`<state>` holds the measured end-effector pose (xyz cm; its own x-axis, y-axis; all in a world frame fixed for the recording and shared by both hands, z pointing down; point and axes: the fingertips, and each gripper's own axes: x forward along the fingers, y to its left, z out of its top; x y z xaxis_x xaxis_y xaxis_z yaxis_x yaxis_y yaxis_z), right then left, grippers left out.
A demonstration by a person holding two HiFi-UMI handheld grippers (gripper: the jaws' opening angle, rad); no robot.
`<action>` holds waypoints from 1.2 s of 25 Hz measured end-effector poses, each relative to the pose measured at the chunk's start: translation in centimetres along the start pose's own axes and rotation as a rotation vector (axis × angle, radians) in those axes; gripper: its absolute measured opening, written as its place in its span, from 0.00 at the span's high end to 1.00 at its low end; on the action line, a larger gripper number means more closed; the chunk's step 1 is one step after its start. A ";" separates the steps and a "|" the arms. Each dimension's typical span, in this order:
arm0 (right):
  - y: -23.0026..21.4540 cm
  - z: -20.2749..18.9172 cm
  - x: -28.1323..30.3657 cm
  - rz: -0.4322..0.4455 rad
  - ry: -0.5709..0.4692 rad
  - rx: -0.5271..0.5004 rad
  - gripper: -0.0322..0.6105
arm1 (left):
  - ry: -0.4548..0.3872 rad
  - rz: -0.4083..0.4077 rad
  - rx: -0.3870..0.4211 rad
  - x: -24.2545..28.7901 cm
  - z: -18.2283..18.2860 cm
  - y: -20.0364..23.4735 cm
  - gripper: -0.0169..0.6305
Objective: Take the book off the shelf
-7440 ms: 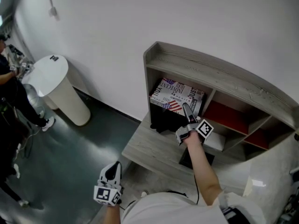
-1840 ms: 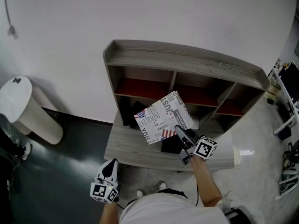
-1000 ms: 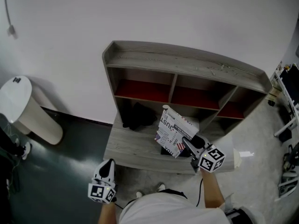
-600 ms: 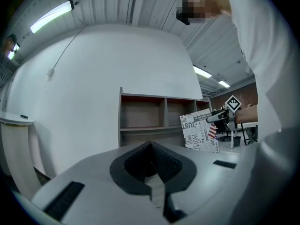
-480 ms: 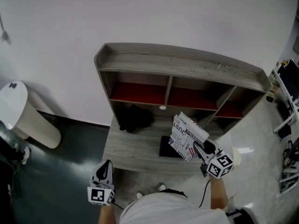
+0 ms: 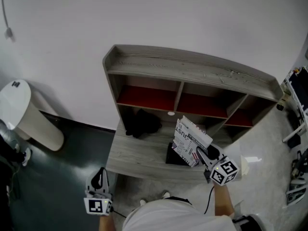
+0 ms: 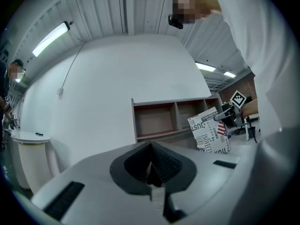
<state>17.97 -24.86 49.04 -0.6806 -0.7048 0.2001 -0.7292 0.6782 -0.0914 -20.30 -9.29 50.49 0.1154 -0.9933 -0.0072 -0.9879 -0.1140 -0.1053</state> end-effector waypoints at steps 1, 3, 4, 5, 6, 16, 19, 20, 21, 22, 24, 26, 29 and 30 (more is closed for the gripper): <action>0.3 0.0 0.4 0.010 0.000 0.004 0.67 | -0.004 -0.002 -0.003 0.0 0.0 -0.1 0.95; 0.8 -0.1 1.0 0.025 0.001 0.004 0.67 | -0.010 -0.007 -0.011 0.2 0.0 -0.3 0.95; 1.0 -0.1 1.3 0.031 0.001 0.000 0.67 | -0.011 -0.007 -0.014 0.2 0.0 -0.3 0.95; 1.3 0.0 1.6 0.037 0.001 -0.003 0.67 | -0.014 -0.007 -0.015 0.2 0.1 -0.3 0.95; 1.5 0.2 1.9 0.043 -0.002 -0.004 0.67 | -0.017 -0.007 -0.014 0.1 0.1 -0.2 0.95; 4.8 0.5 3.9 0.089 -0.016 0.006 0.67 | -0.034 -0.001 -0.019 -1.2 -0.2 1.5 0.95; 5.6 0.5 4.1 0.092 -0.012 0.004 0.67 | -0.032 -0.010 -0.022 -1.4 -0.1 1.7 0.95; 5.8 0.5 4.0 0.093 -0.013 0.005 0.67 | -0.029 -0.011 -0.026 -1.6 -0.2 1.8 0.95; 6.0 0.5 4.0 0.092 -0.015 0.008 0.67 | -0.027 -0.012 -0.030 -1.9 -0.4 1.9 0.95; 6.2 0.5 3.9 0.090 -0.018 0.013 0.67 | -0.024 -0.013 -0.033 -2.1 -0.5 2.0 0.95; 6.5 0.4 3.7 0.084 -0.022 0.025 0.67 | -0.024 -0.014 -0.034 -2.6 -0.7 2.2 0.95; 6.9 0.2 3.4 0.075 -0.024 0.034 0.67 | -0.024 -0.015 -0.039 -3.2 -0.8 2.5 0.95; 7.6 0.1 3.1 0.061 -0.027 0.044 0.67 | -0.022 -0.022 -0.045 -4.0 -1.0 2.8 0.95; 7.8 -0.1 3.1 0.053 -0.025 0.054 0.67 | -0.026 -0.025 -0.045 -4.2 -1.1 2.9 0.95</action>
<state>10.22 -21.74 49.00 -0.7197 -0.6734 0.1687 -0.6941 0.7033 -0.1537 -23.76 -5.47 51.27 0.1425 -0.9893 -0.0313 -0.9882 -0.1405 -0.0608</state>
